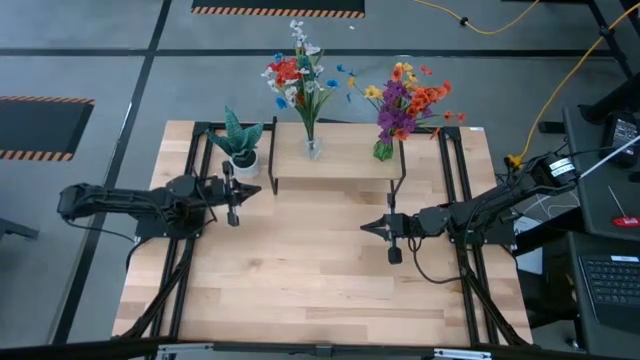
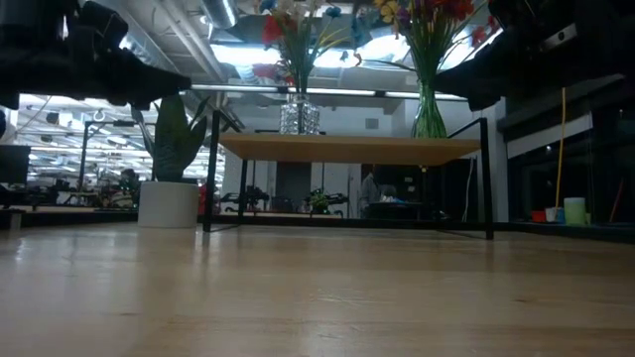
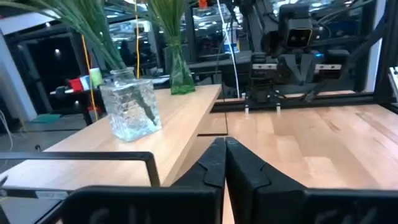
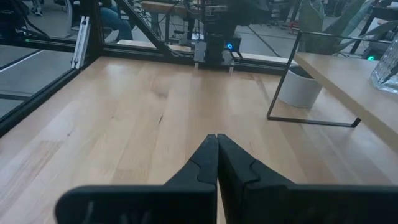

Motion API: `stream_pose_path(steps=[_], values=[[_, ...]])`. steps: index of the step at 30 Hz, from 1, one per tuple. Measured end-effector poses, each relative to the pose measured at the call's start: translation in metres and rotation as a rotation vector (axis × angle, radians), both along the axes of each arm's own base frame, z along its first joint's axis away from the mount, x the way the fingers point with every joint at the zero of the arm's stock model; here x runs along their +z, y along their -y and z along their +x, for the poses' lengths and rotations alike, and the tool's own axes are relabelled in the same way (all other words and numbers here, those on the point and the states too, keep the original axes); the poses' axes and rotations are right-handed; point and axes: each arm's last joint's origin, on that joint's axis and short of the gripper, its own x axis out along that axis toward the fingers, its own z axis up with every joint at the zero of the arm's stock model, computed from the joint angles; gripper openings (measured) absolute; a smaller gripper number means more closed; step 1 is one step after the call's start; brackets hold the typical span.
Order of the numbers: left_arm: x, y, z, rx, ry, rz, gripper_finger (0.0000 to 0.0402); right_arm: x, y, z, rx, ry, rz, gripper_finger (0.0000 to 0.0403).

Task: Pick and place flowers into a vace then onto a shelf
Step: Return to Home position

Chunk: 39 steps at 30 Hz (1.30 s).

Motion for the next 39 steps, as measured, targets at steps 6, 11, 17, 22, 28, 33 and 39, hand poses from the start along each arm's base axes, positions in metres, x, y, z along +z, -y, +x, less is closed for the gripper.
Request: stream_pose_path(steps=[6, 11, 17, 22, 28, 33, 39], values=[[-0.002, 0.000, -0.005, -0.049, -0.018, -0.002, 0.0002, 0.002, 0.000, -0.001, 0.001, 0.009, 0.001, 0.0003], [-0.001, 0.000, -0.012, -0.049, -0.008, 0.005, 0.0001, 0.011, 0.002, -0.005, 0.003, 0.038, -0.001, 0.0003], [-0.004, 0.002, -0.020, -0.058, -0.026, 0.010, 0.0002, 0.025, 0.005, -0.018, 0.026, 0.061, 0.011, 0.0003], [-0.005, 0.000, -0.023, 0.006, -0.034, 0.033, 0.0002, 0.041, 0.012, -0.039, 0.029, 0.081, 0.004, 0.0003], [-0.005, -0.001, -0.023, 0.029, -0.029, 0.024, 0.0001, 0.054, 0.021, -0.065, 0.034, 0.102, -0.016, 0.0003], [-0.005, -0.002, -0.024, 0.066, -0.025, 0.015, 0.0003, 0.051, 0.026, -0.084, 0.092, 0.160, -0.040, 0.0003], [-0.005, -0.002, -0.023, 0.073, -0.027, 0.014, 0.0002, 0.027, 0.032, -0.101, 0.106, 0.209, -0.057, 0.0003]])
